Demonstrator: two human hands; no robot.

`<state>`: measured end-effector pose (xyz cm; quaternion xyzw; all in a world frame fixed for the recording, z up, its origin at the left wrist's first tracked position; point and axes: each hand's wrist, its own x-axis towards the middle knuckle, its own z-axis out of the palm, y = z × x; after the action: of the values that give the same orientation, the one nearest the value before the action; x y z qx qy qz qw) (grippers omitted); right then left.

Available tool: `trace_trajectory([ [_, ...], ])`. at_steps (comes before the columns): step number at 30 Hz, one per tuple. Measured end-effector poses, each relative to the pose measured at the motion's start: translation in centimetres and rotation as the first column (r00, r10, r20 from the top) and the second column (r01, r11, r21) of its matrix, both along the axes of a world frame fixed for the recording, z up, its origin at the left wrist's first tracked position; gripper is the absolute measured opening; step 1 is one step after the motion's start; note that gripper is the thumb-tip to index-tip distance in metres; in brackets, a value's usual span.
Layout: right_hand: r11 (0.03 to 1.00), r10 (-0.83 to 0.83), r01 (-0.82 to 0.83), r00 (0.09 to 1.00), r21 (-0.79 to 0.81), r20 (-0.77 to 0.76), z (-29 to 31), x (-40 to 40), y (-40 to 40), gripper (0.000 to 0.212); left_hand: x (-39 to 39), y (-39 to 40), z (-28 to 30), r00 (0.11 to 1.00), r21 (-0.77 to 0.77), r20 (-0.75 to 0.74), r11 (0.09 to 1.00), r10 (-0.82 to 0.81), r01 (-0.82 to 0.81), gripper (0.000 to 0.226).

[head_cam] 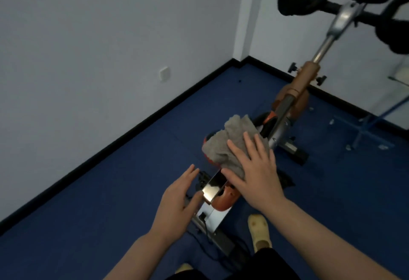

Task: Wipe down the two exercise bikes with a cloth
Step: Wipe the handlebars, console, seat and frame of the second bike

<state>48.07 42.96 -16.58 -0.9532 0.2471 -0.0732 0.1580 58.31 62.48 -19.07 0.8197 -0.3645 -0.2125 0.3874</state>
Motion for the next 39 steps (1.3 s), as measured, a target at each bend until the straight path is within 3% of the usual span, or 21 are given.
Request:
trace_trajectory([
  [3,0.993,-0.113,0.114,0.992,-0.005,0.063,0.2,-1.1,2.3,0.061,0.9,0.9,-0.3,0.998,0.010,0.008,0.998,-0.056,0.056,0.051],
  [6,0.989,-0.124,0.137,0.976,-0.061,0.178,0.0,-2.2,4.0,0.055,1.3,1.4,-0.8,1.000,0.009,-0.024,1.000,-0.018,0.018,0.049],
  [11,0.999,0.028,-0.017,0.937,-0.036,0.347,-3.4,-5.5,7.6,0.050,1.4,2.4,-2.3,0.993,0.039,-0.088,0.997,0.076,-0.073,0.050],
  [13,0.993,0.095,-0.111,0.954,0.040,0.285,-5.5,-6.3,9.2,0.062,1.3,2.8,-3.1,0.990,0.067,-0.099,0.993,0.102,-0.096,0.049],
  [15,0.980,0.022,-0.062,0.978,0.188,0.209,-7.1,-6.0,9.3,0.070,1.0,3.0,-3.7,0.985,0.095,-0.117,0.989,0.128,-0.118,0.049],
  [17,0.943,-0.107,0.051,0.982,0.329,0.155,-7.9,-4.7,8.8,0.061,0.6,3.1,-4.4,0.983,0.131,-0.127,0.985,0.131,-0.114,0.048],
  [20,0.901,-0.243,0.155,0.954,0.405,0.176,-8.1,-2.2,7.8,0.052,0.2,2.7,-4.9,0.989,0.168,-0.110,0.982,0.101,-0.082,0.048],
  [23,0.880,-0.255,0.167,0.956,0.445,0.146,-8.4,0.0,7.1,0.056,0.2,1.6,-4.8,0.986,0.152,-0.118,0.984,0.114,-0.095,0.048],
  [26,0.899,-0.201,0.174,0.979,0.402,0.024,-9.6,0.7,7.1,0.064,0.2,0.8,-4.7,0.990,0.150,-0.106,0.985,0.097,-0.081,0.048],
  [32,0.972,-0.114,0.121,0.992,0.202,-0.047,-10.4,1.8,6.0,0.060,0.0,0.4,-5.0,0.984,0.153,-0.127,0.983,0.122,-0.102,0.050],
  [35,0.960,-0.157,0.162,0.987,0.228,-0.038,-10.3,3.1,4.5,0.046,-0.3,0.3,-5.2,0.980,0.145,-0.138,0.982,0.141,-0.121,0.052],
  [39,0.985,-0.100,0.109,0.992,0.134,-0.074,-10.8,2.2,6.3,0.057,-0.7,-0.5,-5.2,0.975,0.103,-0.196,0.991,0.105,-0.086,0.055],
])
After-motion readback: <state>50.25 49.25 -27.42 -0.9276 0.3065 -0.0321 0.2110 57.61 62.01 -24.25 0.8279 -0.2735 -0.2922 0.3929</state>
